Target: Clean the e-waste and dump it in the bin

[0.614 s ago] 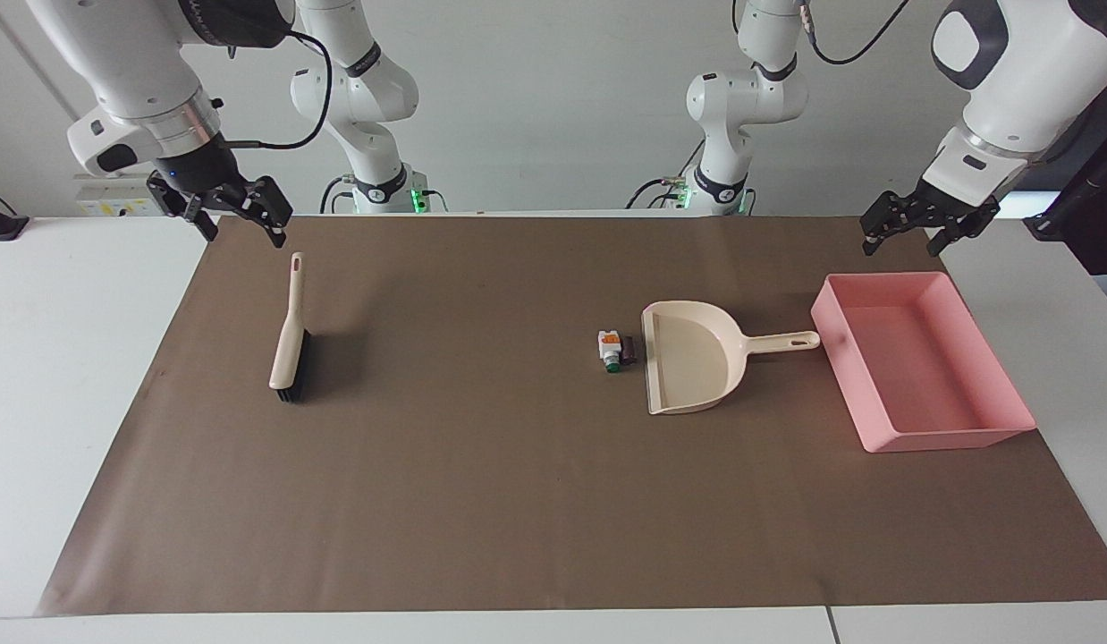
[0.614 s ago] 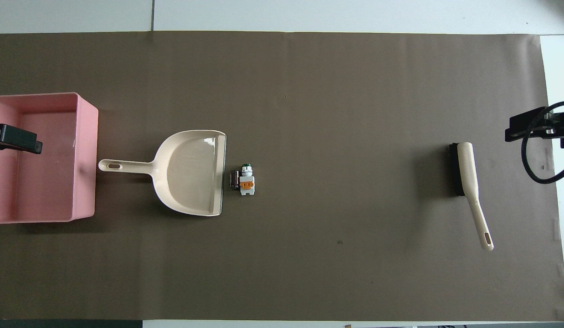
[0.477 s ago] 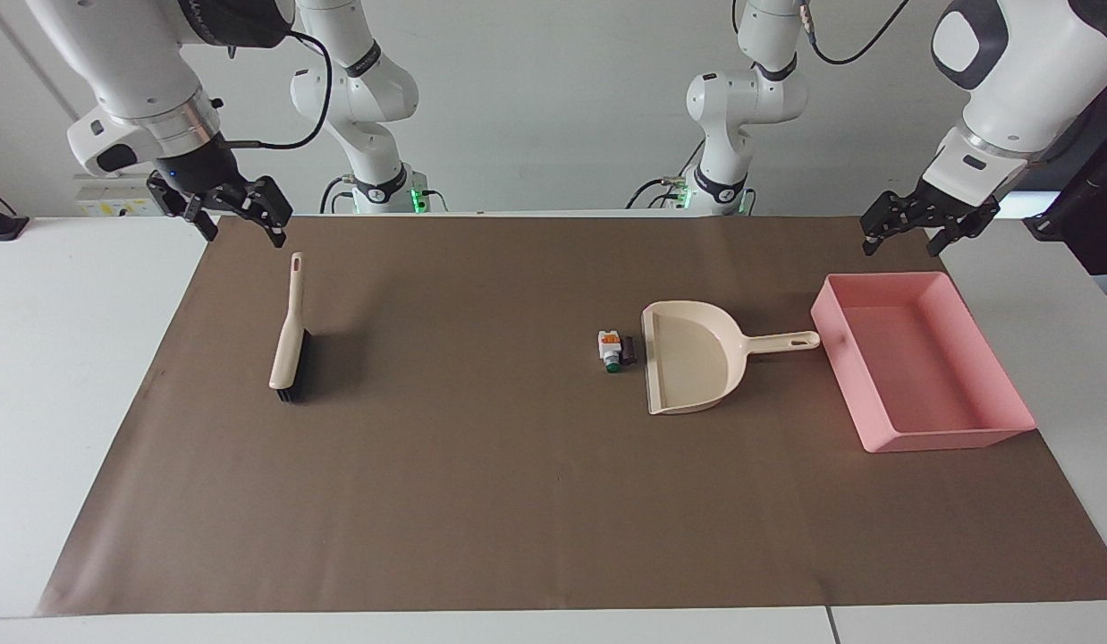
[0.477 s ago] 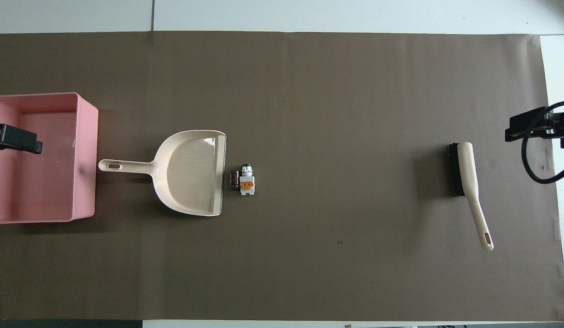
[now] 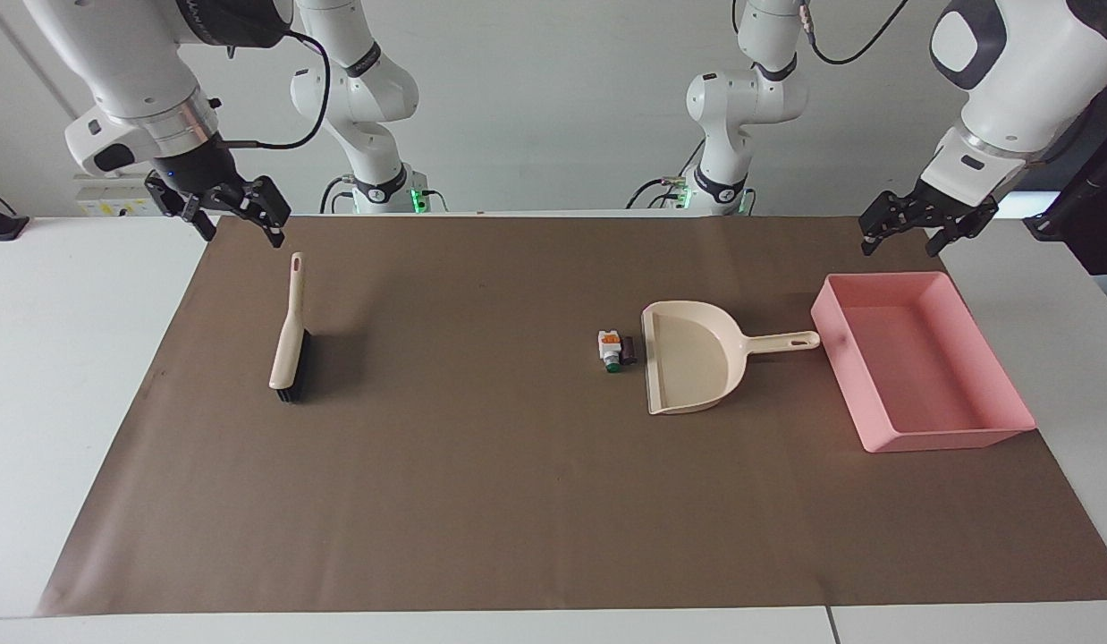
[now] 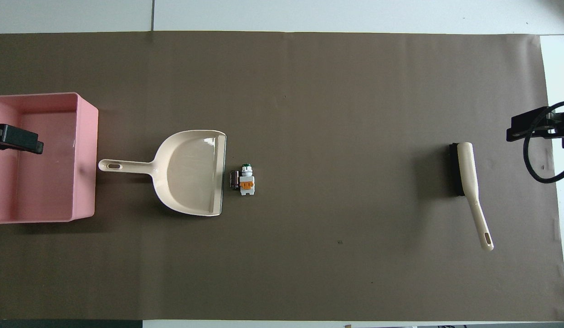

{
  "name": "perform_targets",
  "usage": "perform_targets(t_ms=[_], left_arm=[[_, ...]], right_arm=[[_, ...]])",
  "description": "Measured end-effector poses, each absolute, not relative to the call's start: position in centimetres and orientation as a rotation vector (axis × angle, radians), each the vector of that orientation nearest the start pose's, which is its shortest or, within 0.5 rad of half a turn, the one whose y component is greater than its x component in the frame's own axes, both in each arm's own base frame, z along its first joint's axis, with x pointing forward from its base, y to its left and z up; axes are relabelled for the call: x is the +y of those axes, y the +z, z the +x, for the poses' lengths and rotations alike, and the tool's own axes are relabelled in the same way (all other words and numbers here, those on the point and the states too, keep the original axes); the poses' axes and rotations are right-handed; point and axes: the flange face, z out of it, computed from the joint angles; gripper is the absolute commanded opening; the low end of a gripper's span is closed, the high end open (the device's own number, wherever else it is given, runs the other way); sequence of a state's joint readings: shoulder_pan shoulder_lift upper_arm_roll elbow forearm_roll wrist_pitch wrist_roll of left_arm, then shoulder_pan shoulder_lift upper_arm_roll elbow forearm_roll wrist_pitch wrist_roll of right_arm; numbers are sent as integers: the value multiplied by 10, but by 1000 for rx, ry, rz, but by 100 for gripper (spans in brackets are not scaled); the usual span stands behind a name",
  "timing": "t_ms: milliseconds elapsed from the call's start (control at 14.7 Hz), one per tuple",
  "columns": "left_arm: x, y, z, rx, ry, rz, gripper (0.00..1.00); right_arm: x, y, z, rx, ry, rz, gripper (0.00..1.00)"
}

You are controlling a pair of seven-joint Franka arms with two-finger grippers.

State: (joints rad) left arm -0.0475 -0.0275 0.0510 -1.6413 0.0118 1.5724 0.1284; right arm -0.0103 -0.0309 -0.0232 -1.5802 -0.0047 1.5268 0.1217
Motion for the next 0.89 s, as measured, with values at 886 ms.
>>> perform_targets(t_ms=[886], left_arm=[[-20,608,553,751,-50,-3032,97]], right_arm=[[-47,559,509,251,57,-3131,99]])
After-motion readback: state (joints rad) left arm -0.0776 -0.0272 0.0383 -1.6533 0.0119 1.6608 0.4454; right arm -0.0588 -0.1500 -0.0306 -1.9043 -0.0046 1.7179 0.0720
